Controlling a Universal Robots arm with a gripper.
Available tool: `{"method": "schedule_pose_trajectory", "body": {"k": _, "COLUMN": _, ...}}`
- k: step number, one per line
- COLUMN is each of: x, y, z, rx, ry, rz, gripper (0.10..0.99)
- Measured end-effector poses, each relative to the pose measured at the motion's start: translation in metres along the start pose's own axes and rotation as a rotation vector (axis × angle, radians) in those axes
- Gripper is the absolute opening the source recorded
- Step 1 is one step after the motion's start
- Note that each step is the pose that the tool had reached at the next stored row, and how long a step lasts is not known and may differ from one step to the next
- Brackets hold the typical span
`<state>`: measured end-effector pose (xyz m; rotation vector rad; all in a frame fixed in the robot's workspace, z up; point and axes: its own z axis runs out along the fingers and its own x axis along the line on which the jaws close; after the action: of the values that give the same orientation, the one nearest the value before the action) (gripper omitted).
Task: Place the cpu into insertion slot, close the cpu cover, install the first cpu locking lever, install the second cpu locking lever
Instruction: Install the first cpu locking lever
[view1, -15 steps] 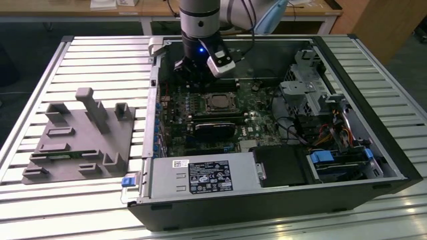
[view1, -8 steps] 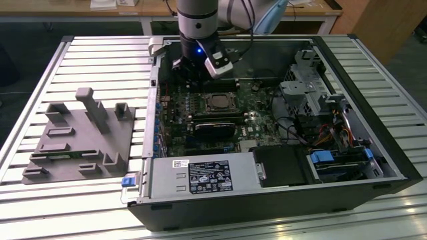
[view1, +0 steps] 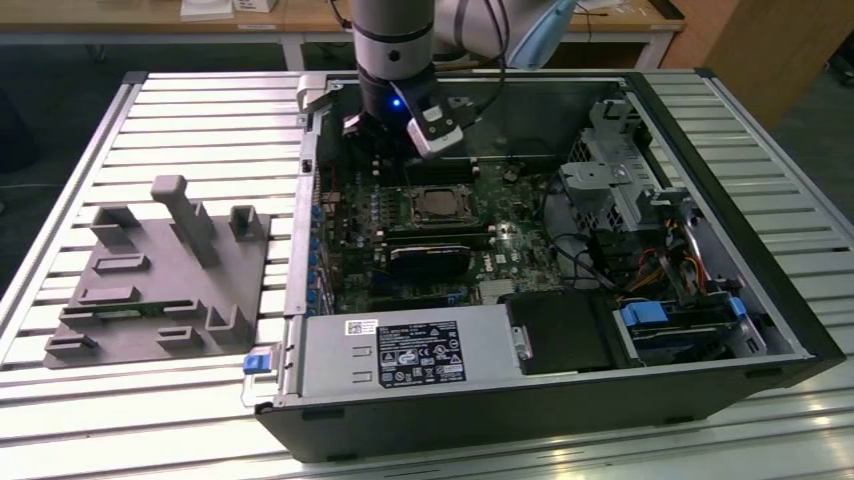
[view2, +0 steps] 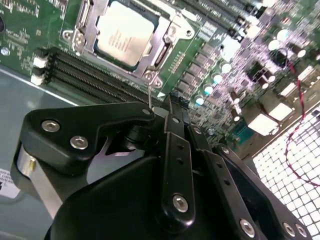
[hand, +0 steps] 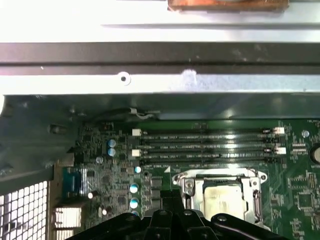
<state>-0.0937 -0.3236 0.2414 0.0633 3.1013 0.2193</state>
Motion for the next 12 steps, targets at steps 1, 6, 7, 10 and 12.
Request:
{"method": "schedule_pose_trajectory", "body": {"k": 1, "x": 0.0002, "y": -0.0001, "z": 0.0, "rx": -0.008, "ry": 0.0003, "rz": 0.0, "gripper": 0.106}}
{"method": "schedule_pose_trajectory", "body": {"k": 6, "x": 0.0011, "y": -0.0005, "z": -0.0001, "rx": -0.045, "ry": 0.0016, "rz": 0.001, "gripper": 0.106}}
{"method": "schedule_pose_trajectory", "body": {"k": 7, "x": 0.0013, "y": -0.0006, "z": -0.0001, "rx": -0.049, "ry": 0.0017, "rz": 0.002, "gripper": 0.106}}
{"method": "schedule_pose_trajectory", "body": {"k": 10, "x": 0.0024, "y": -0.0012, "z": -0.0002, "rx": -0.052, "ry": 0.0019, "rz": 0.002, "gripper": 0.106}}
{"method": "schedule_pose_trajectory", "body": {"k": 12, "x": 0.0039, "y": -0.0016, "z": -0.0004, "rx": -0.052, "ry": 0.002, "rz": 0.002, "gripper": 0.106}}
